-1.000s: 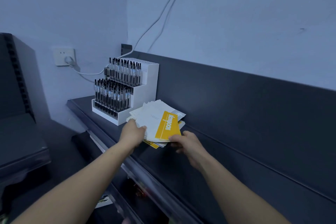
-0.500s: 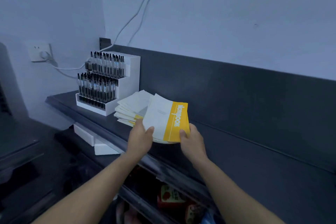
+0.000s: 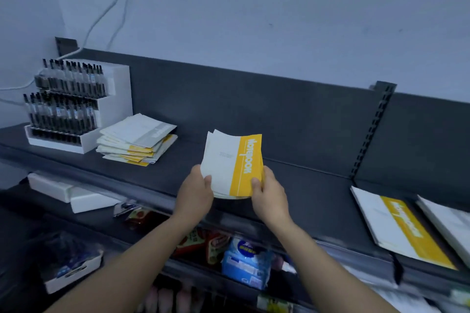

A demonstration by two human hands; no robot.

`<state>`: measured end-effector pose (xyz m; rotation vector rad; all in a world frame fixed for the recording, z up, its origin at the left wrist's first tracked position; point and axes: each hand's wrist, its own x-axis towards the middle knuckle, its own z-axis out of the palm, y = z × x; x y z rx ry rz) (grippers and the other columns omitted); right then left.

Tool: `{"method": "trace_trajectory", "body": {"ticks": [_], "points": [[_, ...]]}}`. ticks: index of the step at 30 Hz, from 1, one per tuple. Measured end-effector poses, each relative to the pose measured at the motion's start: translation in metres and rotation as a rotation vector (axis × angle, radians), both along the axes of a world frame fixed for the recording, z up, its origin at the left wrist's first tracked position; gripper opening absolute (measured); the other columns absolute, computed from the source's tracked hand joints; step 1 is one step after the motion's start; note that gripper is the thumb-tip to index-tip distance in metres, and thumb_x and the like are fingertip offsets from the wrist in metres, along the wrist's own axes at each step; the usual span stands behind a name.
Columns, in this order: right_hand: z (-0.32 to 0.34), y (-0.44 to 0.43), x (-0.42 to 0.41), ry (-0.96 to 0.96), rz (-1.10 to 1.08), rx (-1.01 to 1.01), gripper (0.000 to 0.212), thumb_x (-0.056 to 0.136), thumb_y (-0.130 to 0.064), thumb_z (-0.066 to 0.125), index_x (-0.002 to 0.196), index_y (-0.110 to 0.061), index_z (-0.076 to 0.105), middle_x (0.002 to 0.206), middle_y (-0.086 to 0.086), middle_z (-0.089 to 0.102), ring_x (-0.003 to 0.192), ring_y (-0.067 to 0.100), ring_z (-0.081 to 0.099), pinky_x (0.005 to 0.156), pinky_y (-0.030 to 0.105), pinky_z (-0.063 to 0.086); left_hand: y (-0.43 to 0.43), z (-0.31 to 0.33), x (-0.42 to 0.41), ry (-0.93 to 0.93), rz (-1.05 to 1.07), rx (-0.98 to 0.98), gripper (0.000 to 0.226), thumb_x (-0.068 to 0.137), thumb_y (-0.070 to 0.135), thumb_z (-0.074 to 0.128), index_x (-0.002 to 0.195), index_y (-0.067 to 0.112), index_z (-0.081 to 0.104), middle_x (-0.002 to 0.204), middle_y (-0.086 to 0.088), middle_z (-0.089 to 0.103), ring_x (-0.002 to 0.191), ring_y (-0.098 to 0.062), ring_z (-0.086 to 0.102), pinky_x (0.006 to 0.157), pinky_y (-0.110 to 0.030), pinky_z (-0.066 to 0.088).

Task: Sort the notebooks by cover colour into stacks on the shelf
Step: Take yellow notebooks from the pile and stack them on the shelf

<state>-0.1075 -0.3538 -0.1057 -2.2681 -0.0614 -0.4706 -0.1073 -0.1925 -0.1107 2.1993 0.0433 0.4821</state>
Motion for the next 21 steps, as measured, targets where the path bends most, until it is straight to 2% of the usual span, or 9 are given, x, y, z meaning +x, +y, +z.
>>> {"method": "trace_trajectory", "body": {"ticks": [10, 13, 16, 18, 21], "points": [[0.009, -0.127, -0.045, -0.021, -0.095, -0.039, 0.028, 0.1, -0.022, 0.041, 0.126, -0.018, 0.047, 0.114, 0.002, 0.063, 0.104, 0.029, 0.058, 0.078, 0.034, 0.042, -0.126, 0.006, -0.026, -0.005, -0.126, -0.01, 0.02, 0.102, 0.02, 0.036, 0.113, 0.006, 0.046, 0.097, -0.004, 0.054, 0.085, -0.024, 0.05, 0.068, -0.032, 0.037], [0.009, -0.169, -0.057, -0.019, -0.124, -0.087, 0.024, 0.1, -0.024, 0.039, 0.121, -0.017, 0.047, 0.104, 0.002, 0.063, 0.095, 0.029, 0.058, 0.075, 0.037, 0.044, -0.168, 0.005, -0.035, -0.001, -0.154, -0.024, 0.021, 0.102, 0.02, 0.036, 0.113, 0.006, 0.046, 0.097, -0.003, 0.053, 0.085, -0.022, 0.049, 0.068, -0.031, 0.035], [0.008, -0.208, -0.067, -0.002, -0.163, -0.128, 0.023, 0.101, -0.026, 0.038, 0.119, -0.013, 0.045, 0.09, 0.001, 0.056, 0.083, 0.028, 0.054, 0.067, 0.035, 0.04, -0.207, 0.003, -0.043, 0.01, -0.177, -0.023, 0.02, 0.102, 0.021, 0.035, 0.112, 0.007, 0.045, 0.096, -0.002, 0.052, 0.084, -0.022, 0.049, 0.069, -0.031, 0.035], [0.007, -0.231, -0.073, 0.01, -0.194, -0.147, 0.027, 0.101, -0.026, 0.038, 0.122, -0.01, 0.044, 0.087, 0.0, 0.055, 0.08, 0.027, 0.052, 0.064, 0.034, 0.037, -0.23, 0.002, -0.047, 0.022, -0.192, -0.005, 0.019, 0.102, 0.021, 0.035, 0.11, 0.007, 0.045, 0.095, -0.003, 0.053, 0.084, -0.023, 0.049, 0.068, -0.032, 0.036], [0.005, -0.259, -0.08, 0.037, -0.232, -0.145, 0.025, 0.101, -0.026, 0.039, 0.119, -0.011, 0.046, 0.088, 0.003, 0.059, 0.081, 0.029, 0.055, 0.065, 0.037, 0.042, -0.259, 0.002, -0.048, 0.055, -0.224, 0.039, 0.019, 0.102, 0.021, 0.034, 0.108, 0.007, 0.044, 0.095, -0.007, 0.056, 0.084, -0.025, 0.052, 0.07, -0.036, 0.042]]}}
